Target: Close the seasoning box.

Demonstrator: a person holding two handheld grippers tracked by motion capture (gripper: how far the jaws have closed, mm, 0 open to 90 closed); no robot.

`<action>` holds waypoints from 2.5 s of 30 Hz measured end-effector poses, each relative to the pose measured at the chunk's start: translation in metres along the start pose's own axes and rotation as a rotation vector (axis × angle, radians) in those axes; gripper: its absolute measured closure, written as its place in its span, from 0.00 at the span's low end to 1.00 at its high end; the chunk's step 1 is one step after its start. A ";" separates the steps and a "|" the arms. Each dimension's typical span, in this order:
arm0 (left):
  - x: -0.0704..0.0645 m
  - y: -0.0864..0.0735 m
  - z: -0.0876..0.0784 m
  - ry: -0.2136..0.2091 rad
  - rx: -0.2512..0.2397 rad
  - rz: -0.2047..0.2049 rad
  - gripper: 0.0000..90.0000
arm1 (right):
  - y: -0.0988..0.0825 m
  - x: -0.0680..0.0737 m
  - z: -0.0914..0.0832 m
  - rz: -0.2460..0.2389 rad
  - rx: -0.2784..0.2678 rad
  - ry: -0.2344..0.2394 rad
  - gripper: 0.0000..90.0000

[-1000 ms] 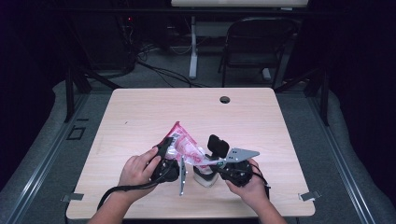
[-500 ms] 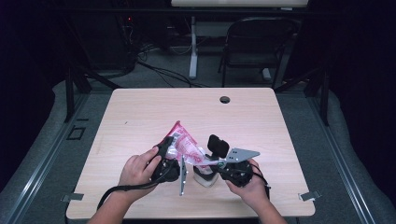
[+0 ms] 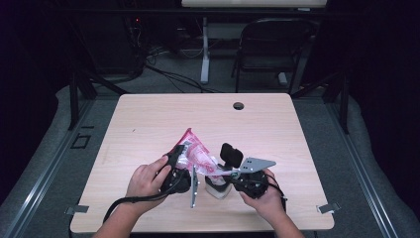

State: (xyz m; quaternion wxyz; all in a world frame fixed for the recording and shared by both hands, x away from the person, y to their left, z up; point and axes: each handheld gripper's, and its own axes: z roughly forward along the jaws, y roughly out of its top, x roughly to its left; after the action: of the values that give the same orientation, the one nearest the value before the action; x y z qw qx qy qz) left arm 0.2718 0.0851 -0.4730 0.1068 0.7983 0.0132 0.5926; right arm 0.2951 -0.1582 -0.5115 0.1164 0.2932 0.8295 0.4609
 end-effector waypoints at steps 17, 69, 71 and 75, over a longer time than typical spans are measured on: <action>0.000 0.001 -0.001 0.004 -0.006 0.000 0.75 | 0.000 0.000 0.000 0.000 0.003 -0.004 1.00; 0.002 0.006 -0.004 0.019 -0.015 0.020 0.75 | -0.003 -0.001 -0.001 0.006 0.004 -0.011 1.00; 0.002 0.007 -0.003 0.017 -0.018 0.018 0.75 | -0.003 -0.001 -0.001 0.005 0.006 -0.011 1.00; 0.003 0.007 -0.003 0.016 -0.019 0.021 0.75 | -0.003 -0.001 -0.001 0.006 0.005 -0.009 1.00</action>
State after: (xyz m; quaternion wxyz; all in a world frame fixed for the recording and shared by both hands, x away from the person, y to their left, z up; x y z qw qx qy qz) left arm 0.2687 0.0791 -0.4682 0.1082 0.7927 0.0001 0.6000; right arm 0.2941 -0.1607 -0.5140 0.1181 0.2982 0.8293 0.4576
